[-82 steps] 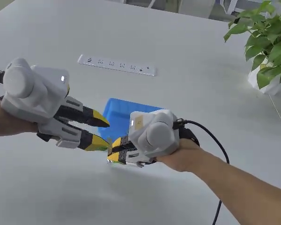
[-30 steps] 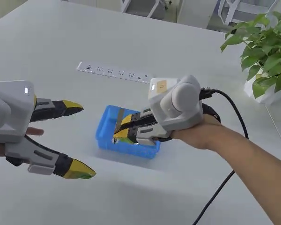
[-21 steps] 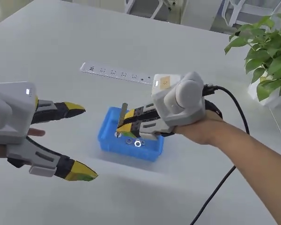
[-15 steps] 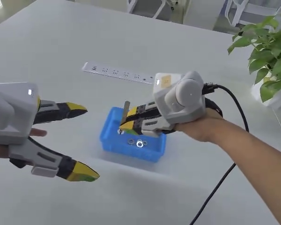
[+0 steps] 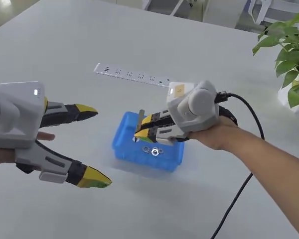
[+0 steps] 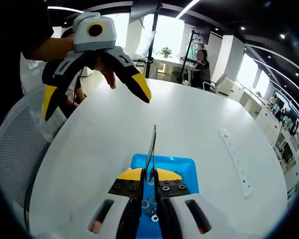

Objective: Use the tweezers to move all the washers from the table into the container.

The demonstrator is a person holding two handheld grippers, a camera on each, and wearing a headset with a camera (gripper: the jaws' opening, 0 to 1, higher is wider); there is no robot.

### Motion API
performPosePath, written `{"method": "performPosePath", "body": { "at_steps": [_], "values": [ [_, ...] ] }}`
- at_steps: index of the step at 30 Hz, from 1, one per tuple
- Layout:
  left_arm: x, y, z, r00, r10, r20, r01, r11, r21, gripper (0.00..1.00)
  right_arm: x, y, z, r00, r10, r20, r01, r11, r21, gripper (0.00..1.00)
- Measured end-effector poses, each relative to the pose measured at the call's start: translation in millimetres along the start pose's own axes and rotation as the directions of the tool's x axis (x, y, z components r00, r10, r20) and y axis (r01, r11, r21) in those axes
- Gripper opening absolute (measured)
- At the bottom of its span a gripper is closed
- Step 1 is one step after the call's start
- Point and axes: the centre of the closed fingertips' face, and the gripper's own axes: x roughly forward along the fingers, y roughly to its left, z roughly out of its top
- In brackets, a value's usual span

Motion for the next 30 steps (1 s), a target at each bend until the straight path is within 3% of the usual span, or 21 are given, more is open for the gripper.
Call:
{"method": "performPosePath", "body": {
  "at_steps": [20, 30],
  "values": [
    [17.3, 10.7, 2.6, 0.9996, -0.024, -0.016, 0.024, 1.0, 0.016, 0.96, 22.7, -3.7, -29.0, 0.9996, 0.027, -0.013, -0.026, 0.999, 0.032, 0.08],
    [32.5, 23.4, 10.2, 0.998, -0.047, -0.042, 0.05, 0.996, 0.078, 0.74, 30.9, 0.5, -39.2, 0.9989, 0.045, -0.015, -0.044, 0.997, 0.056, 0.08]
  ]
}}
